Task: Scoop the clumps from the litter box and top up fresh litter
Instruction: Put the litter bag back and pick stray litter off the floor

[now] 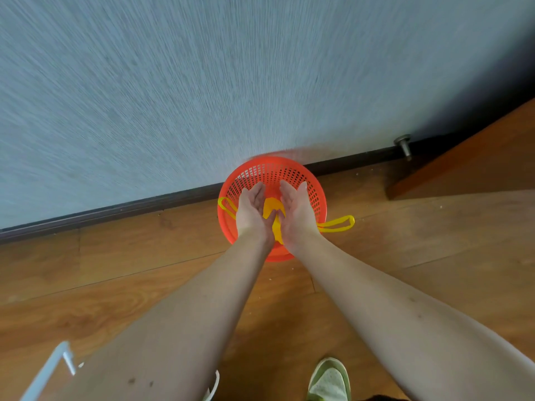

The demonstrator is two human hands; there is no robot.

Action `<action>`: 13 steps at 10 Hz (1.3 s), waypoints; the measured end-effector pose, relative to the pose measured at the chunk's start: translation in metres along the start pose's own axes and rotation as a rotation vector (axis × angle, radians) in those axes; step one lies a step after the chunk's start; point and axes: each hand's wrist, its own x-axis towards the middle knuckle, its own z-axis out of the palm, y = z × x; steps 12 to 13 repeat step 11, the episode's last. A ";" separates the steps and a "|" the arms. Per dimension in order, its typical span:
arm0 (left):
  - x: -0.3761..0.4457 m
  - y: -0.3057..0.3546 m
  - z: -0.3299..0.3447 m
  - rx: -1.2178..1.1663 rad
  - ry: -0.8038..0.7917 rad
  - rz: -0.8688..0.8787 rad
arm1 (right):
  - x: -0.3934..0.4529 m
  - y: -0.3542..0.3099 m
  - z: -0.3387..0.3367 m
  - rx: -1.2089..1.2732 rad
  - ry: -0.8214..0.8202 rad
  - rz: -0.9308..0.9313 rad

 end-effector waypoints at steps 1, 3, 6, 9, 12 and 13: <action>-0.004 0.002 -0.002 0.033 0.011 0.010 | -0.003 -0.006 0.000 -0.072 0.009 0.004; -0.018 0.010 -0.005 0.255 0.063 0.052 | -0.023 -0.017 0.001 -0.224 -0.008 -0.023; -0.054 0.030 -0.014 1.497 -0.126 0.438 | -0.062 -0.034 0.002 -0.817 0.047 -0.134; -0.158 0.091 0.001 2.204 -0.224 0.379 | -0.152 -0.096 0.011 -1.725 -0.056 -0.133; -0.226 0.146 0.031 2.237 -0.290 0.405 | -0.217 -0.156 0.038 -1.872 -0.080 -0.205; -0.226 0.146 0.031 2.237 -0.290 0.405 | -0.217 -0.156 0.038 -1.872 -0.080 -0.205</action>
